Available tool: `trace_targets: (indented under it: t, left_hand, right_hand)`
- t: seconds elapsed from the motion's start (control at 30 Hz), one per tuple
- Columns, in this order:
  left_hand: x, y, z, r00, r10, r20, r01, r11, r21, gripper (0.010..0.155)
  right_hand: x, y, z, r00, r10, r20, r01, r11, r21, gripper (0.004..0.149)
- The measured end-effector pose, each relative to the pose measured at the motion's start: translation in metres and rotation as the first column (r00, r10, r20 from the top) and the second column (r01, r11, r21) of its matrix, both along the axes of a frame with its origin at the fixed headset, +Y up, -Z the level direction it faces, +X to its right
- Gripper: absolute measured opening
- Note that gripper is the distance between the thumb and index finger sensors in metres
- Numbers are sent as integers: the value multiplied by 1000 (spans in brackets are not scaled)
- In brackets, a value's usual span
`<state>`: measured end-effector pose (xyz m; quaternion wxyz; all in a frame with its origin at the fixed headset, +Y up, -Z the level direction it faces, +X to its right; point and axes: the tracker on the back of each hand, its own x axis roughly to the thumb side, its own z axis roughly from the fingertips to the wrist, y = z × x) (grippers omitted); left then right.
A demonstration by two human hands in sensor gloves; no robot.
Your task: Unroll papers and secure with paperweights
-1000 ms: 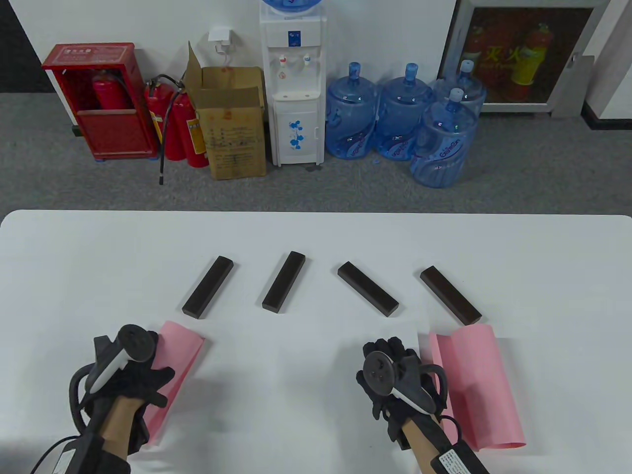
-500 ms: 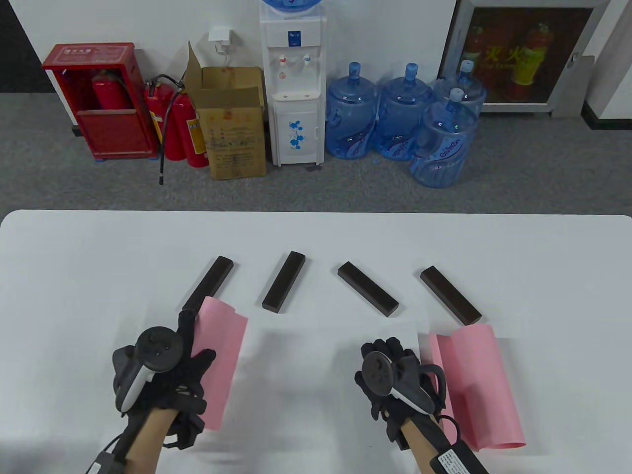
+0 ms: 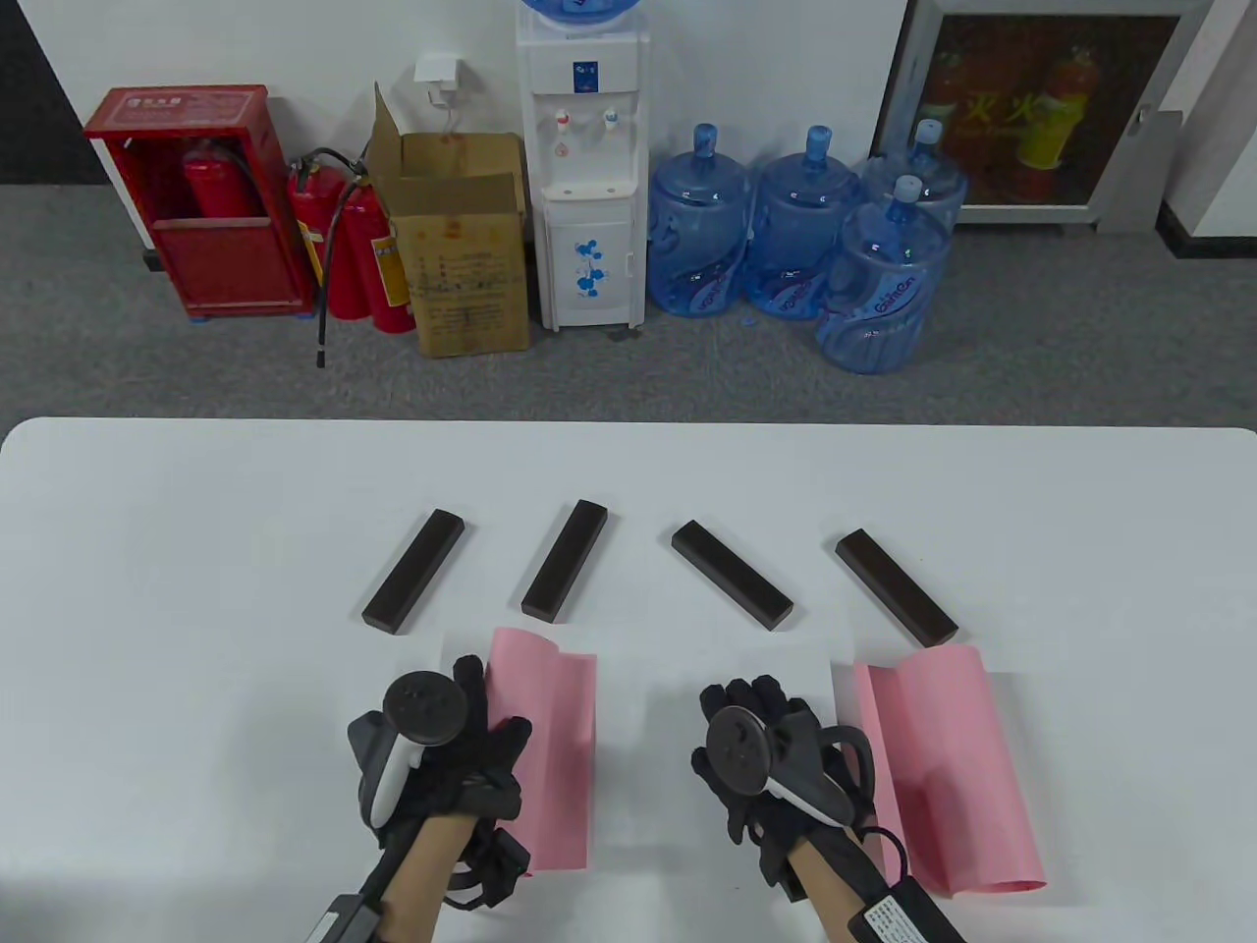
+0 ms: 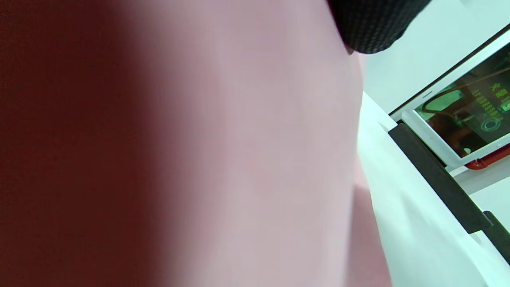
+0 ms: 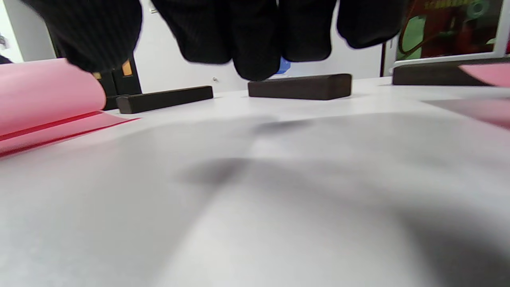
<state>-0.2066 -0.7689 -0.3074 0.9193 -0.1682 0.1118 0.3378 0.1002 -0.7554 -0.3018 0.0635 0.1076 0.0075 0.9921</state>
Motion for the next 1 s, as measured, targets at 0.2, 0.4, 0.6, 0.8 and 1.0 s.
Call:
trace_targets:
  t: [0.2, 0.4, 0.6, 0.8, 1.0]
  left_hand:
    - [1, 1, 0, 1000, 1, 11, -1, 1000, -12, 84]
    - [-1, 0, 1, 1000, 31, 6, -31, 999, -23, 85]
    - [-4, -1, 3, 998, 65, -8, -66, 997, -31, 84]
    - [-2, 2, 6, 997, 72, 18, -72, 997, -31, 85]
    - [14, 16, 14, 983, -7, 185, -2, 999, 46, 85]
  right_hand:
    - [-44, 15, 0, 992, -80, -99, 72, 994, -87, 82]
    - [-103, 3, -12, 989, -69, -129, 30, 958, -285, 92]
    - [-128, -30, -21, 993, -10, -122, -36, 930, -367, 95]
    - [-126, -31, -20, 991, -51, -120, 6, 938, -347, 92]
    - [-124, -32, -19, 991, -65, -120, 19, 937, -349, 91]
